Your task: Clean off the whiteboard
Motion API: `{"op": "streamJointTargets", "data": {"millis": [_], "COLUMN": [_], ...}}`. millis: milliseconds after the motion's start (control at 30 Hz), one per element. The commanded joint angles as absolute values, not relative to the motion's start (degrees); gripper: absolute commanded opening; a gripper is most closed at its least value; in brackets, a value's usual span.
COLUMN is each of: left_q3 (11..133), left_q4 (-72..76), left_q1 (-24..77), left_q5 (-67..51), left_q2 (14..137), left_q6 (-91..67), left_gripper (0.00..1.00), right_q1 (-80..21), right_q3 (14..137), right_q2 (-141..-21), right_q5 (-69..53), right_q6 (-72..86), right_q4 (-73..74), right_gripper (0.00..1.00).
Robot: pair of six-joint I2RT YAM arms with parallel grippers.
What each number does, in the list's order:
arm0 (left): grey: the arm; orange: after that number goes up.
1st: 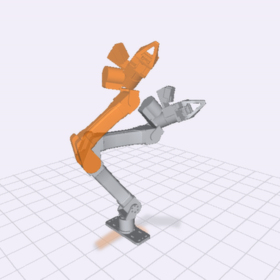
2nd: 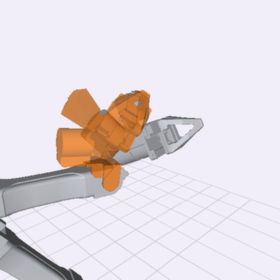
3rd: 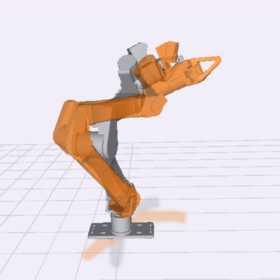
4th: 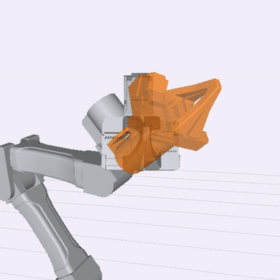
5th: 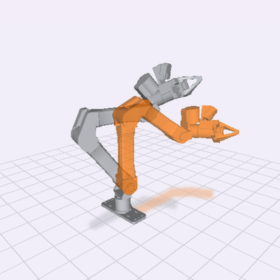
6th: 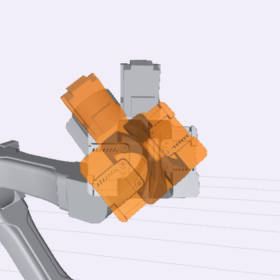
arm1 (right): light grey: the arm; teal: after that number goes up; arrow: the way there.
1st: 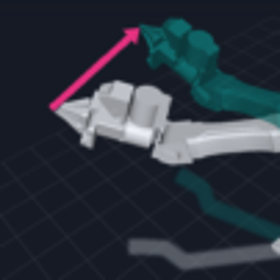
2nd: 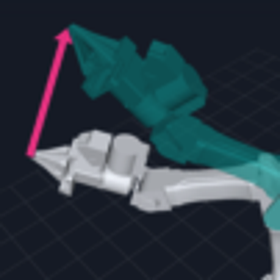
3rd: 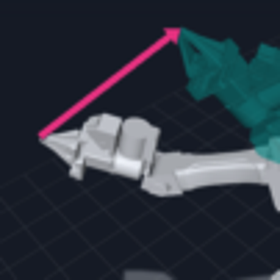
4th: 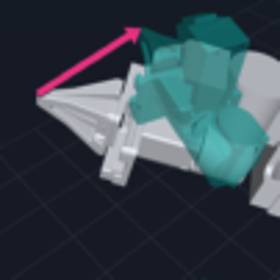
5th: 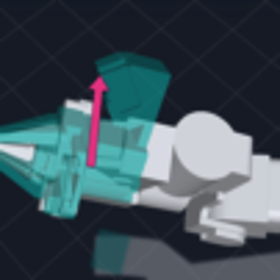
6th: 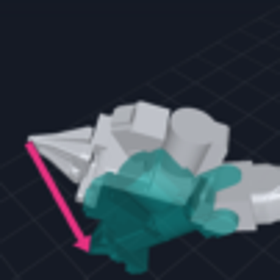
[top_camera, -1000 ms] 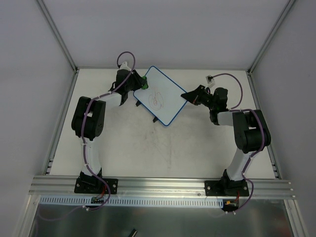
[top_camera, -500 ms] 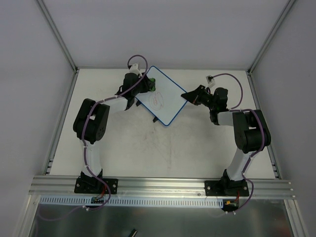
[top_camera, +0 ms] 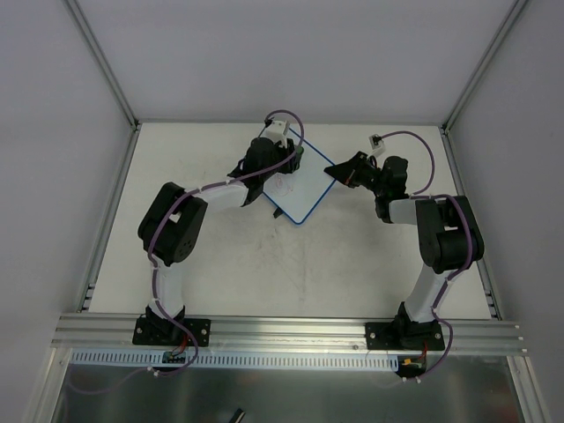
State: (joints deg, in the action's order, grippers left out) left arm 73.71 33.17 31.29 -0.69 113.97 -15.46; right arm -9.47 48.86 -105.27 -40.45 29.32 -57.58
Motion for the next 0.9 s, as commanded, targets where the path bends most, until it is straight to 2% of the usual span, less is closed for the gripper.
{"op": "streamJointTargets", "data": {"millis": [0, 167, 533, 867], "left_q3": [74.62, 73.74, 74.01, 69.27], "left_q4": [29.27, 28.65, 24.62, 24.87], "left_q1": [35.24, 37.00, 35.17, 27.16], "left_q5": [-2.90, -2.64, 6.33, 0.26], "left_q2": [113.20, 112.33, 113.38, 114.08], "left_q6": [-9.67, -7.82, -14.05, -30.30], "left_gripper": [0.00, 0.00, 0.00, 0.00], "right_q1": [-10.46, -10.46, -10.37, -10.28], "right_q3": [49.31, 49.39, 49.22, 49.22], "right_q2": [-103.89, -103.89, -103.89, -104.06], "right_q5": [-43.15, -43.07, -42.98, -43.15], "right_q6": [27.51, 27.51, 27.60, 28.04], "right_q4": [-64.86, -64.86, -64.95, -65.74], "right_gripper": [0.00, 0.00, 0.00, 0.00]}}
